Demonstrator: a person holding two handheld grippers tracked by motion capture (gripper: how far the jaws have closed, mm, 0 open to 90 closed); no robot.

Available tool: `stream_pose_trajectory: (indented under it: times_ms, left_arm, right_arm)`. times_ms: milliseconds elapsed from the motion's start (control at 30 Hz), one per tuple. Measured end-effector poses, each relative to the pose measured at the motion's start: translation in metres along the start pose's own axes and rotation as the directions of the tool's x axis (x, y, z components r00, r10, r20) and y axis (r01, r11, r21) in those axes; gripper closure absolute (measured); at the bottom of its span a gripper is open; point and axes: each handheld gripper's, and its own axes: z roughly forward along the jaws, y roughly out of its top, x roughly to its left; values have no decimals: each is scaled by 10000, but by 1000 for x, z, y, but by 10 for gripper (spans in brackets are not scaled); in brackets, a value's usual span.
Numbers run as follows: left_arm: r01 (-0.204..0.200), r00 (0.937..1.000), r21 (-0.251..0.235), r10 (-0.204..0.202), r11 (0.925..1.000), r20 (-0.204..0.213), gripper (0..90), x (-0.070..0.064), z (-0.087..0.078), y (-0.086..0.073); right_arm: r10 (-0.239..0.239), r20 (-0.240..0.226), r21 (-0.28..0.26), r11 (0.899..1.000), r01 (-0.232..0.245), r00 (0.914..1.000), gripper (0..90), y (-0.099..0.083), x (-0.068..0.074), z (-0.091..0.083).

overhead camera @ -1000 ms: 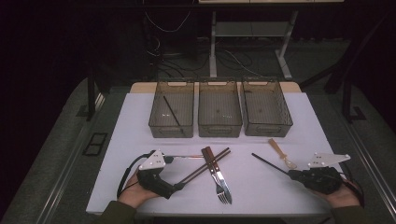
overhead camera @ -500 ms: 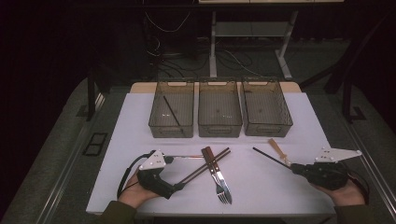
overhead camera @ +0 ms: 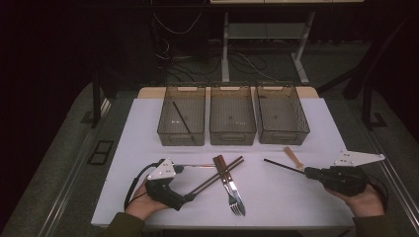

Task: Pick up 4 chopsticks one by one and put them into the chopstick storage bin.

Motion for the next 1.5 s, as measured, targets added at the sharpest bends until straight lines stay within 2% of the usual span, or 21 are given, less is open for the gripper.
stream_pose_trajectory:
  times_ms: [300, 667, 1133, 1500]
  left_arm:
    - [28, 10000, -48, -28, 10000, 7, 0, 0, 0, 0]
    - [36, 10000, -65, -36, 10000, 21, 0, 0, 0, 0]
    - [218, 9998, -190, -218, 9996, 23, 0, -1, 1, 0]
    - [183, 9998, -138, -183, 9997, 37, 0, -1, 2, 0]
  right_arm:
    - [13, -368, -601, 9982, -35, 9993, 864, 15, 2, 5]
    - [-211, -626, -726, 9972, 165, 9978, 864, 40, 6, 23]
    - [-158, -978, -1031, 9947, 57, 9951, 864, 60, 9, 37]
    - [-189, -1203, -1294, 9916, 32, 9926, 864, 79, 10, 52]
